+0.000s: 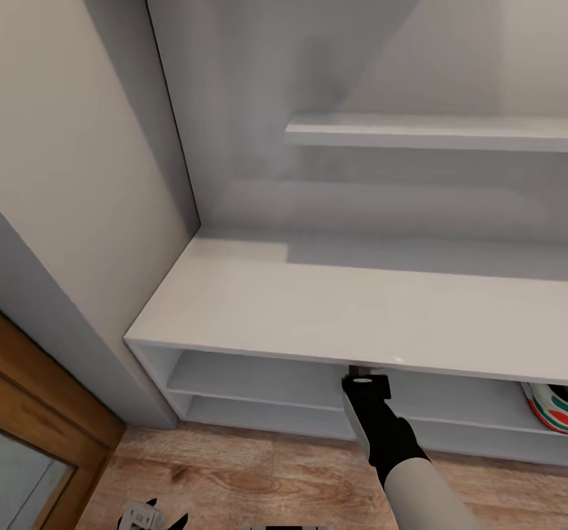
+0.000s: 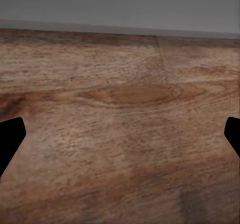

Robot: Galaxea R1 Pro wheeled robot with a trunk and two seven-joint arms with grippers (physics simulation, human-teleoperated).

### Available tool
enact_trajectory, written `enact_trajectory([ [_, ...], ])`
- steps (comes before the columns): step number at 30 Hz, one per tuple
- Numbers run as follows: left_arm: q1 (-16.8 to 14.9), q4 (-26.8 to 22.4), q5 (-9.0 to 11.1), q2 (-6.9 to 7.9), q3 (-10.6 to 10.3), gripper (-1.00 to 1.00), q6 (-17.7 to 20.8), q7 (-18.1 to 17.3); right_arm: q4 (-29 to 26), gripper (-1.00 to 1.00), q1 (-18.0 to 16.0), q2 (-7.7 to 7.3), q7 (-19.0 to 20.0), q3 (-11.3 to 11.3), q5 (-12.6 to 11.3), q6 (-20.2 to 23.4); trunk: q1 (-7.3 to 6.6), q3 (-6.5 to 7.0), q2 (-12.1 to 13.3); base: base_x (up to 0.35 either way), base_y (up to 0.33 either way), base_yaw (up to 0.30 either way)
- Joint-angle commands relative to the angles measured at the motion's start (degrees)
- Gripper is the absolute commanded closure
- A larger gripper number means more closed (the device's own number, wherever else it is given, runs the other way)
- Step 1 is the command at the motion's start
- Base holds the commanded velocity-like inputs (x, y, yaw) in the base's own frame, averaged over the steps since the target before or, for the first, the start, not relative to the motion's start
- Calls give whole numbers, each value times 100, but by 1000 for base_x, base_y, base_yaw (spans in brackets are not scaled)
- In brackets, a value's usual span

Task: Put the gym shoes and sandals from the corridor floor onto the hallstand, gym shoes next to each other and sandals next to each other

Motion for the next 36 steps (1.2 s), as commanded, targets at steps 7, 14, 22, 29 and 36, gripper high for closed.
enact_trajectory([
  [7, -3, 6, 34, -1, 13, -100, 2, -45, 4, -100, 0, 1, -18, 5, 30, 42, 0, -5, -2, 21, 0, 0],
  [14, -3, 6, 35, -1, 13, -100, 1, -43, 9, -100, -2, 1, -18, 6, 28, 42, 0, -5, -2, 1, 0, 0],
  [22, -3, 6, 42, -1, 39, -100, 1, -40, 26, -100, -1, 1, -18, 6, 29, 42, 0, -5, -2, -241, 0, 0],
  [29, -3, 6, 42, -1, 77, -100, -5, -37, 40, -100, -1, 1, -16, 12, 27, 42, 0, -5, -2, -334, 0, 0],
  [36, -3, 8, 42, -1, 105, -100, -7, -32, 52, -100, -1, 1, -10, 14, 30, 38, 0, -5, -2, -336, 0, 0],
])
